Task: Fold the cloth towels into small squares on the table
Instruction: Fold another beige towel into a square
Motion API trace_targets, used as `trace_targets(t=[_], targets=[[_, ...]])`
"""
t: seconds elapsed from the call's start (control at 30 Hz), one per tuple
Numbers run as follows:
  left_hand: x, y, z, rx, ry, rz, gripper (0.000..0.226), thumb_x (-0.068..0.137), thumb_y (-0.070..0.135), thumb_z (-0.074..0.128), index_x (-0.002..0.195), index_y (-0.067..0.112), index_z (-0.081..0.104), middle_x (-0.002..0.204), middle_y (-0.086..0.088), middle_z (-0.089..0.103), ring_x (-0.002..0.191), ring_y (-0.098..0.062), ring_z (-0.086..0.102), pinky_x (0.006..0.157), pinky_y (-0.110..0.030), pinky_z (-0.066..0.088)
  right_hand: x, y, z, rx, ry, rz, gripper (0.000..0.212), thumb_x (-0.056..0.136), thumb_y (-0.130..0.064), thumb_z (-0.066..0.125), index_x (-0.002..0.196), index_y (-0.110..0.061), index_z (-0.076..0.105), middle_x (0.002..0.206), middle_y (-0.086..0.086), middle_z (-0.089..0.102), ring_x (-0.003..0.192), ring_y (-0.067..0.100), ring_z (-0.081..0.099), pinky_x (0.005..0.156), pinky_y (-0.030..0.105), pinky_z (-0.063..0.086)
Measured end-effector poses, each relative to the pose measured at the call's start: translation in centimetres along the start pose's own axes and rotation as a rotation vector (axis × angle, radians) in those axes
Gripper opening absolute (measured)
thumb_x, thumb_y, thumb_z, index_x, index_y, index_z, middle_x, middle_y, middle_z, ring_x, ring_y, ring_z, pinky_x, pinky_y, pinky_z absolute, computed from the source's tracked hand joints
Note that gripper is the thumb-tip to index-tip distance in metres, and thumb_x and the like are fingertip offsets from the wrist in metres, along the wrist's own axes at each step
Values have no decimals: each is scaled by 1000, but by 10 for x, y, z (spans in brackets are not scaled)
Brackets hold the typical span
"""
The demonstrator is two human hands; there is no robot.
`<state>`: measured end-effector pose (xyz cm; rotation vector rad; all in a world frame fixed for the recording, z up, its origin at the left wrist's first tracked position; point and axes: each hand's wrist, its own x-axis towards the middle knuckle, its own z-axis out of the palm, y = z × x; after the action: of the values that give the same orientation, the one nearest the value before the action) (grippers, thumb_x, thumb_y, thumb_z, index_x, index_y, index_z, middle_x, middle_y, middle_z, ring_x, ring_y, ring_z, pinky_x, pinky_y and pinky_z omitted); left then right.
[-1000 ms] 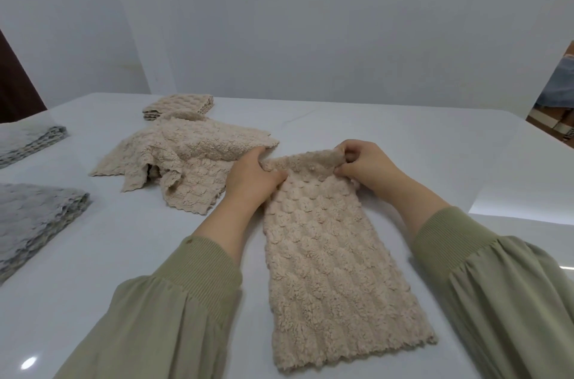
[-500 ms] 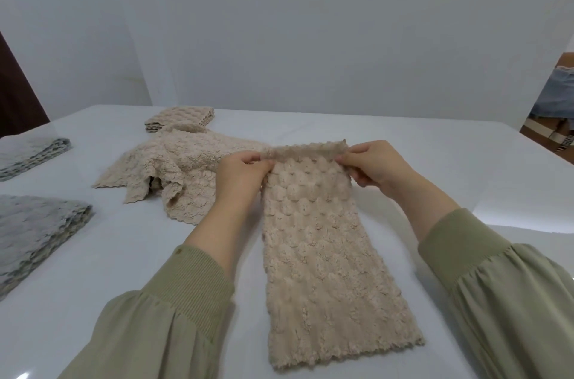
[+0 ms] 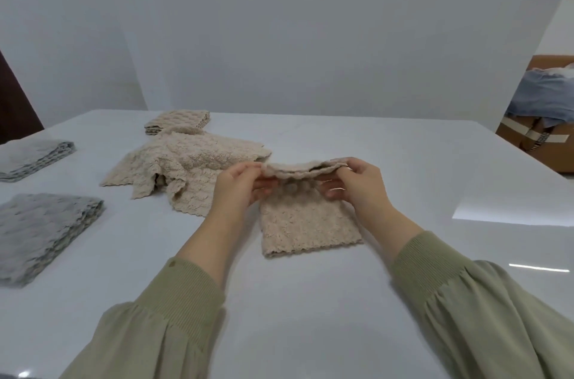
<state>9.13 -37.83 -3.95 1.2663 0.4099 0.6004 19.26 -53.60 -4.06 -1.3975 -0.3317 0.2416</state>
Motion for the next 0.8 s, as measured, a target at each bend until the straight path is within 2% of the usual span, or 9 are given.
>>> trace_targets(t=[0.07,0.17,0.27,0.33,0.43,0.57,0.7,0.8], targets=[[-7,2,-11,-6,-38,-38,12,87,6,57,82,2,67,87,-15,67,76,-23,64,66,-28,55,-13,-5,-5,4,-58,63,21,88,-2,42,88,4,63,71,20,66,53,26,57,45,27,45],[-20,2,-24,67,-98,-104,14,89,13,61,77,6,66,84,-12,66,74,-20,63,63,-25,55,-31,-11,-14,-101,-92,122,25,93,-18,46,82,-2,63,63,17,60,46,24,50,44,27,38],[-33,-1,-29,176,-166,-123,9,84,5,66,75,6,64,81,-10,63,72,-20,61,61,-23,57,-45,-11,-22,-326,-113,74,17,87,-9,54,77,-8,67,59,11,52,45,22,48,42,26,39],[-38,-1,-31,252,-191,-141,8,81,0,68,78,6,63,78,-8,62,67,-18,62,57,-22,56,-48,-12,-25,-442,-129,73,22,83,0,51,81,-11,70,61,6,50,48,18,49,43,23,41],[-41,2,-30,338,-222,-152,12,80,1,69,85,8,62,68,-6,62,54,-15,64,50,-20,54,-47,-16,-27,-543,-178,95,22,83,0,53,89,-14,69,61,2,53,49,13,49,43,19,42],[-43,3,-28,412,-290,-134,14,80,2,71,89,9,63,59,-5,57,47,-14,60,48,-21,52,-41,-15,-32,-592,-193,110,20,82,-1,58,94,-14,68,60,0,52,49,11,49,51,25,44],[-44,5,-30,479,-311,-92,15,80,3,71,91,11,64,57,-2,53,45,-13,57,46,-22,50,-40,-16,-34,-591,-226,116,17,82,1,58,89,-14,66,62,1,53,49,13,50,54,31,45],[-44,6,-32,518,-335,-64,20,80,3,71,97,12,66,54,-1,49,45,-13,56,44,-22,47,-40,-15,-32,-625,-228,88,20,81,3,56,86,-15,65,63,3,52,58,21,49,52,30,43]])
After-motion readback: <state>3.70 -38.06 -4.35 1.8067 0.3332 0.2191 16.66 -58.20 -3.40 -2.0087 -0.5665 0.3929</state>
